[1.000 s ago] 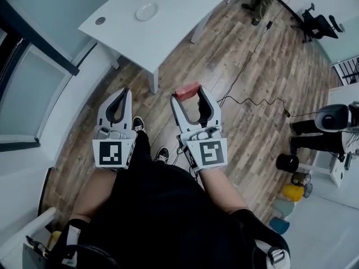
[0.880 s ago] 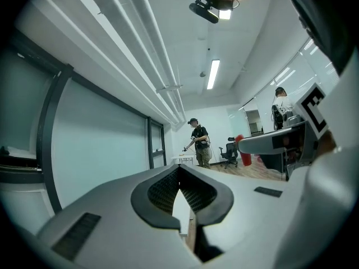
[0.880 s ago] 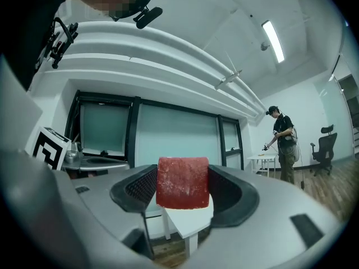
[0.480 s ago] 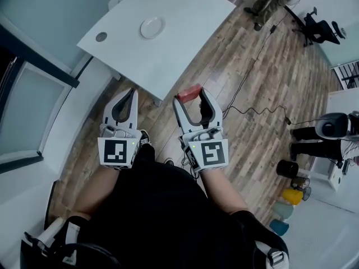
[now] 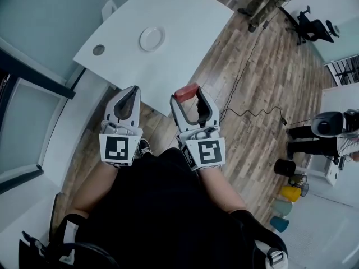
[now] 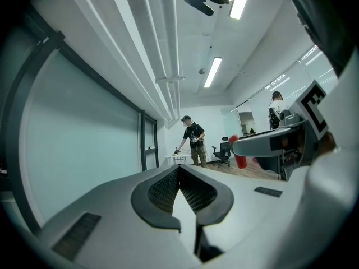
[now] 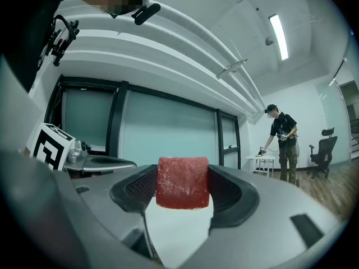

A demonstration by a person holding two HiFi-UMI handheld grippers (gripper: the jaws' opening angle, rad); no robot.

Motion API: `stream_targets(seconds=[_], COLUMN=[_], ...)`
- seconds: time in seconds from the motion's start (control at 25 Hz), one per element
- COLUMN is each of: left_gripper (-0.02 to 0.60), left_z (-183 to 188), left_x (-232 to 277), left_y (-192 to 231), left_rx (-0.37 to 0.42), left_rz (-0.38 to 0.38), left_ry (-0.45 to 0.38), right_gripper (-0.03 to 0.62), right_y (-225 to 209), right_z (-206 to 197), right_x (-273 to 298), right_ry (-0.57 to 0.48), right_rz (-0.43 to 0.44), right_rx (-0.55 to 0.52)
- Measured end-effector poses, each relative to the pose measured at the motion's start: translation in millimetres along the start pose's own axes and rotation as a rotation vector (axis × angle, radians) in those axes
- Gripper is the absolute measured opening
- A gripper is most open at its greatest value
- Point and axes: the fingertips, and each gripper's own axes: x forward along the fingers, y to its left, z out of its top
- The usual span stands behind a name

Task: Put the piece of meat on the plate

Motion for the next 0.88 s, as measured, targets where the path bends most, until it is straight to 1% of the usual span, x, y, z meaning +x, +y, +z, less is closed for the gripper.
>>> stream_targets(seconds=[0.2, 0.28, 0.44, 0.52, 0.76, 0.88], left_gripper=[0.003, 0.003, 0.003, 0.003, 0.003, 0.003], left_z=[0, 0, -3, -5, -4, -2], left_x=[19, 29, 52, 68, 121, 150], left_y=[8, 8, 18, 25, 43, 49], left_rx=[0.013, 0.013, 0.022, 0.030, 0.043, 0.042], left_rz=[-0.012, -0.011, 0.016, 0.035, 0.097, 0.121], left_ry=[-0.009, 0.008, 0.034, 0.040, 0.083, 0.076], right_gripper=[0.285, 0.285, 0.285, 0.285, 0.285, 0.285], right_y=[-11, -19, -34, -42, -65, -78], right_z=[-7, -9, -14, -17, -10, -11], right_x=[18, 25, 51, 68, 127, 152], right_ry=[0.023, 0.034, 0.041, 0.047, 0.028, 0.032], right_rz=[-0.003, -0.007, 0.026, 0.055, 0.173, 0.222], right_rx=[-0.010, 0.001, 0.006, 0.012, 0.017, 0.025])
